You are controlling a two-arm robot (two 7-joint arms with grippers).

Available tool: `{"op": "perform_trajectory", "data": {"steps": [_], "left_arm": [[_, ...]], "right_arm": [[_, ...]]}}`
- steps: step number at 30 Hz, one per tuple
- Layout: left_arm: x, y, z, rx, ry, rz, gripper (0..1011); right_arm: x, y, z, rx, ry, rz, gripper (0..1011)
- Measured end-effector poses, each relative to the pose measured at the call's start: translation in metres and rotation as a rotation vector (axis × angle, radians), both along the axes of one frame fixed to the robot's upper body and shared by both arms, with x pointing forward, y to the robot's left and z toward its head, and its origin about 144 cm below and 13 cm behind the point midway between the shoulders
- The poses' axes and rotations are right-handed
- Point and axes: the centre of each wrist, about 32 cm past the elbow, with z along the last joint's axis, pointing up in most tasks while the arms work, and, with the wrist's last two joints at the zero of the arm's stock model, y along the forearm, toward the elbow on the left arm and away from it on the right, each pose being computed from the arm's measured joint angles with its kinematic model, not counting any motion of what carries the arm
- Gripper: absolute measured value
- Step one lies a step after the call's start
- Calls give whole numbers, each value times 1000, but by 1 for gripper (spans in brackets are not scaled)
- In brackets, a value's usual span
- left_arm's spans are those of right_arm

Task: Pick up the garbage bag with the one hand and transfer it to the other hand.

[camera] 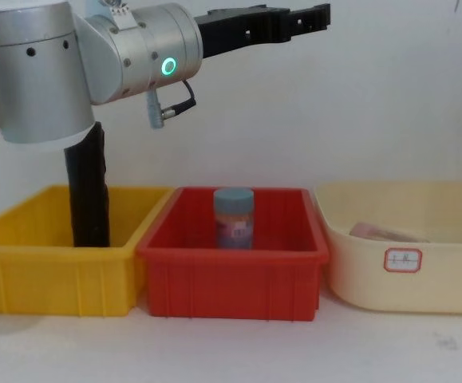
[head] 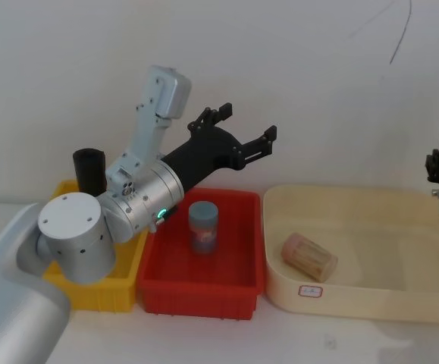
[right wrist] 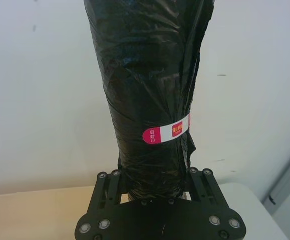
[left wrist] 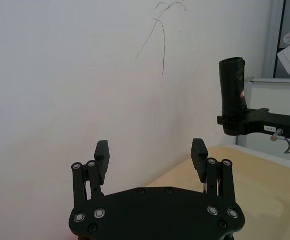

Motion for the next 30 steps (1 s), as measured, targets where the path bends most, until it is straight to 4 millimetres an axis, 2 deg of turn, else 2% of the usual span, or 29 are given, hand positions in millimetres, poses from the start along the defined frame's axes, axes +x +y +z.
{"op": "perform_trajectory", "data": {"steps": [11, 30], "left_arm": [[0, 0, 0, 0, 0, 0, 1000], [0, 0, 0, 0, 0, 0, 1000]], "right_arm": [[-2, -5, 1, -1, -5, -35, 557], [-3, -1, -1, -13, -12, 15, 557]]}}
